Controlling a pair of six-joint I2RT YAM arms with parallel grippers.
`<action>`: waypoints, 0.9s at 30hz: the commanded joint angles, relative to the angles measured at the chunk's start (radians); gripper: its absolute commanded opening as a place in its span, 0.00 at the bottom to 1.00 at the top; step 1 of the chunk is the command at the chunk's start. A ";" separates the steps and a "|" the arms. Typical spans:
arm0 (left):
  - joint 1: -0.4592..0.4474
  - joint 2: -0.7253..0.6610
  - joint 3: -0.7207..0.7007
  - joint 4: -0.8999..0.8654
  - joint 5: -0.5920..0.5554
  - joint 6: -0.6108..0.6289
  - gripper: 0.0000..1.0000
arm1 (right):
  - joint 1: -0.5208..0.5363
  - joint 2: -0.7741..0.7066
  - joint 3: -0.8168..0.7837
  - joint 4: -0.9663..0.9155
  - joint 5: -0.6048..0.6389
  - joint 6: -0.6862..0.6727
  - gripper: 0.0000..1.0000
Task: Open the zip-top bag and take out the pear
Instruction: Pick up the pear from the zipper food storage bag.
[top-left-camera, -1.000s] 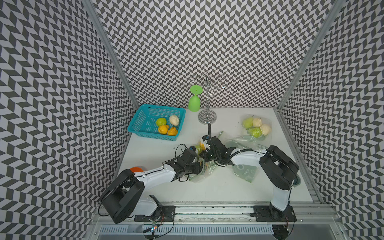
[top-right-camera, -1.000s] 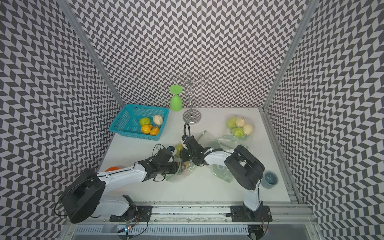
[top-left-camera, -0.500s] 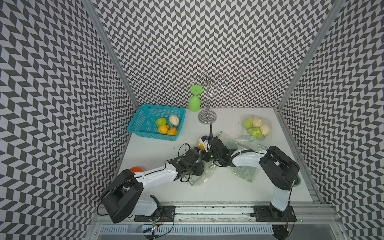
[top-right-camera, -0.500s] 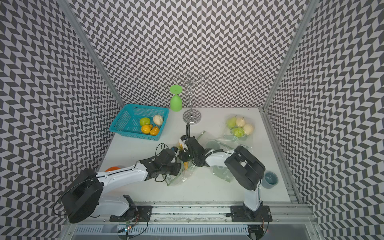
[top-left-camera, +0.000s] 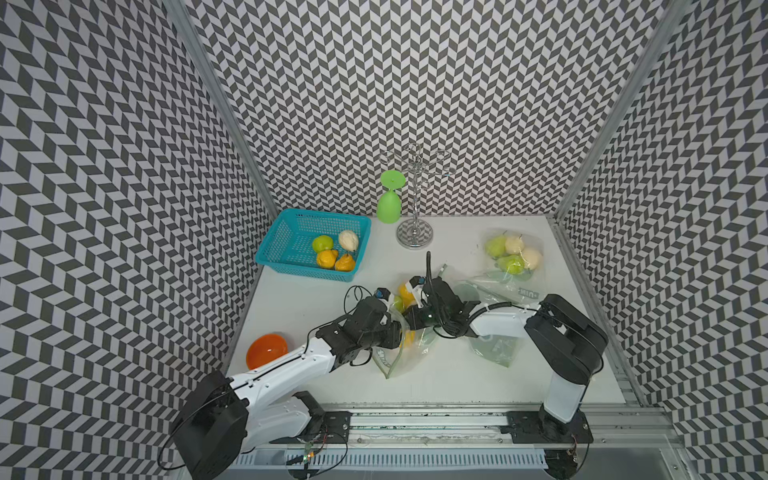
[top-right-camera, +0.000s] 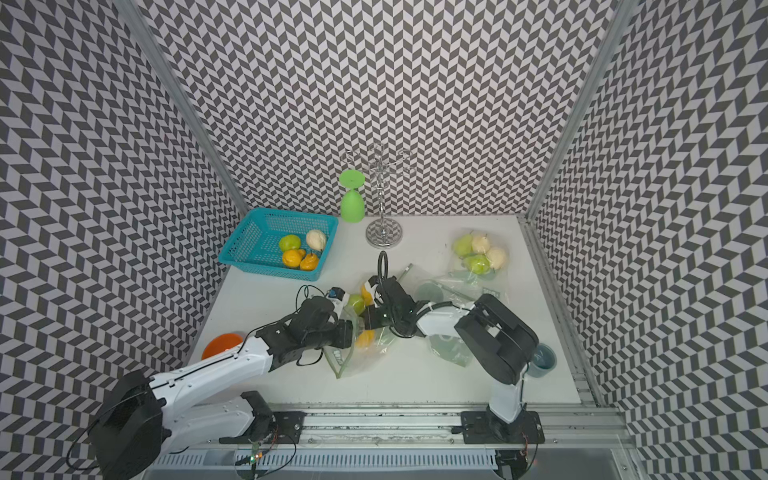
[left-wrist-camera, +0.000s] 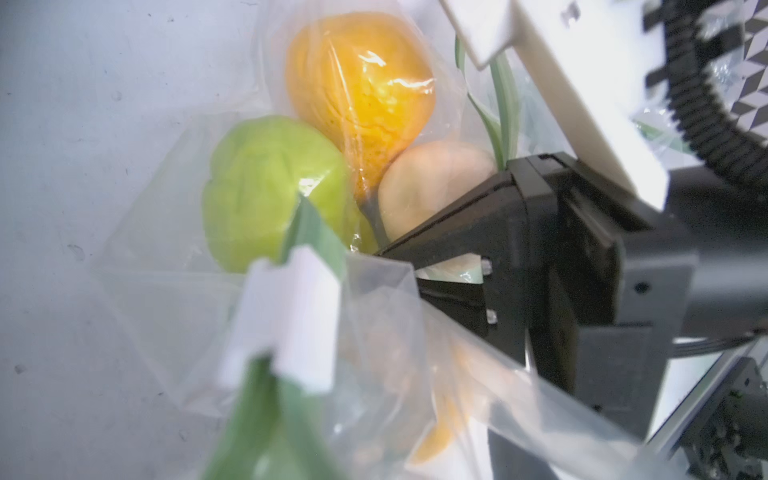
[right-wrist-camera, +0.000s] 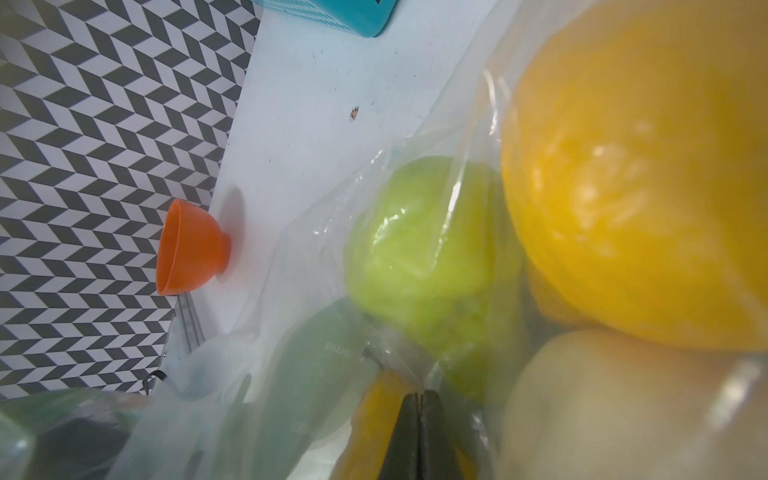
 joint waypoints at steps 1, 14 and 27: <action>-0.005 0.029 0.000 0.036 0.030 0.010 0.63 | -0.004 0.012 -0.029 -0.090 -0.010 0.027 0.00; -0.055 0.268 0.156 -0.003 -0.157 0.059 0.79 | -0.003 0.013 -0.039 -0.075 -0.027 0.019 0.00; -0.093 0.316 0.172 -0.040 -0.237 0.097 0.45 | -0.004 0.020 -0.030 -0.083 -0.023 0.005 0.00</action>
